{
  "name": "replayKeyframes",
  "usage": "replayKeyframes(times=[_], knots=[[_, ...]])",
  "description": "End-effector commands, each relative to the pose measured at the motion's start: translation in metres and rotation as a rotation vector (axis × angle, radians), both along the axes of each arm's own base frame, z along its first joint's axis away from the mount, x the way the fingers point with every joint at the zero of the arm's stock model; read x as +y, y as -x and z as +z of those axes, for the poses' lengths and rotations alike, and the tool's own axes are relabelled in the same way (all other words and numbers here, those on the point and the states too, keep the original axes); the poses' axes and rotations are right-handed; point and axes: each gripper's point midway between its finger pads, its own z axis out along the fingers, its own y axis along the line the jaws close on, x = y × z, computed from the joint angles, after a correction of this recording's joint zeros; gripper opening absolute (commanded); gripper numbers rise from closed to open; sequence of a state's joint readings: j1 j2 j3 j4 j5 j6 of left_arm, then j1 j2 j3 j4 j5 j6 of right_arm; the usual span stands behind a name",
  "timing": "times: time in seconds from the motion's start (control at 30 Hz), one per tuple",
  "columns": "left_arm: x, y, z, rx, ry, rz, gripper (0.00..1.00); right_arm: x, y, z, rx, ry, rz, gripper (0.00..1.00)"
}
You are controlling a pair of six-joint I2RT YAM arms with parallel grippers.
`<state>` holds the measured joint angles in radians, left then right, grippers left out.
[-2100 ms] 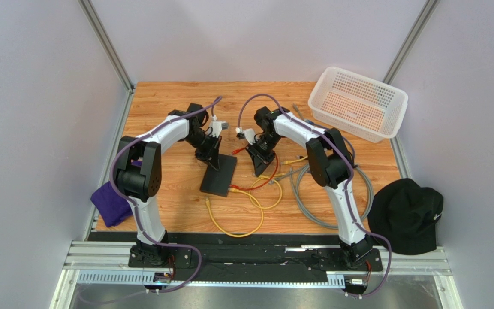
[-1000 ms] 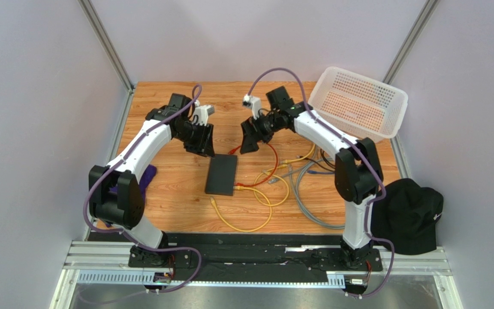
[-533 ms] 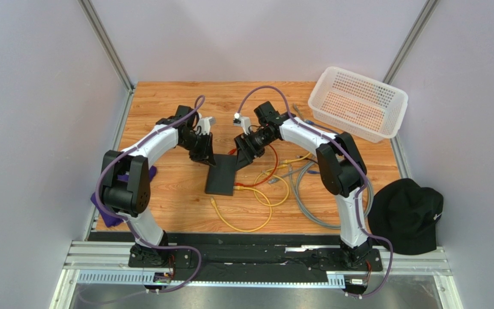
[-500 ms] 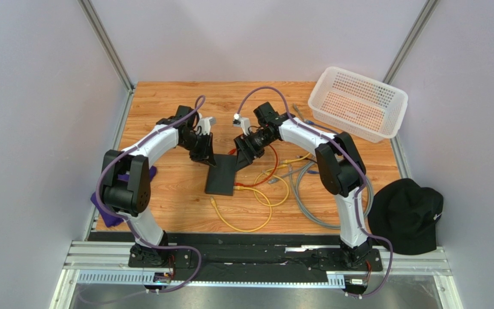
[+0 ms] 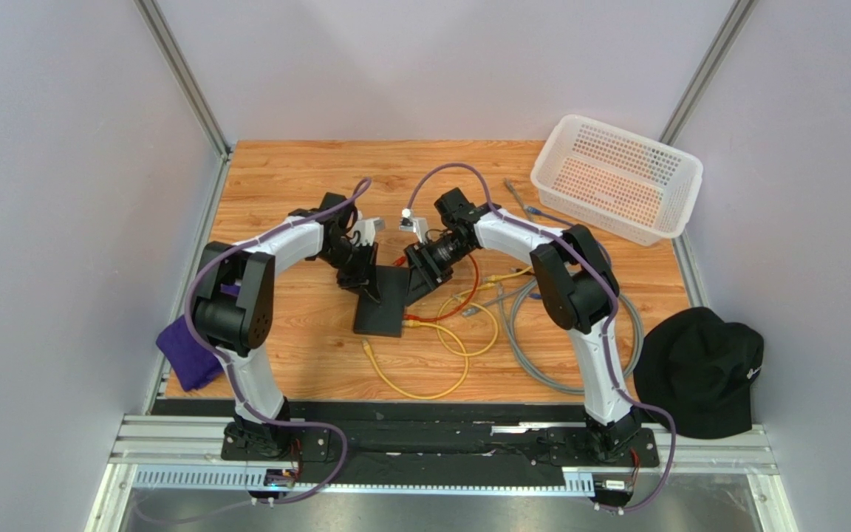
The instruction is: Pull the plug from the switch port
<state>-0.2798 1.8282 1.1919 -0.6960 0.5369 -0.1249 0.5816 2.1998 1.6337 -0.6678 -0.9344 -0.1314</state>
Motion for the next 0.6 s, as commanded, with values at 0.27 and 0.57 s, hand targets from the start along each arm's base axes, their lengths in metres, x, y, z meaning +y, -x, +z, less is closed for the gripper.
replayKeyframes(times=[0.27,0.57], knots=[[0.001,-0.002,-0.027,0.088,-0.038,-0.018,0.0,0.012,0.01,-0.021,0.109,-0.038,0.041,0.62],[0.0,0.0,-0.03,0.099,-0.032,-0.022,0.0,0.013,0.02,-0.031,0.104,-0.039,0.105,0.59]])
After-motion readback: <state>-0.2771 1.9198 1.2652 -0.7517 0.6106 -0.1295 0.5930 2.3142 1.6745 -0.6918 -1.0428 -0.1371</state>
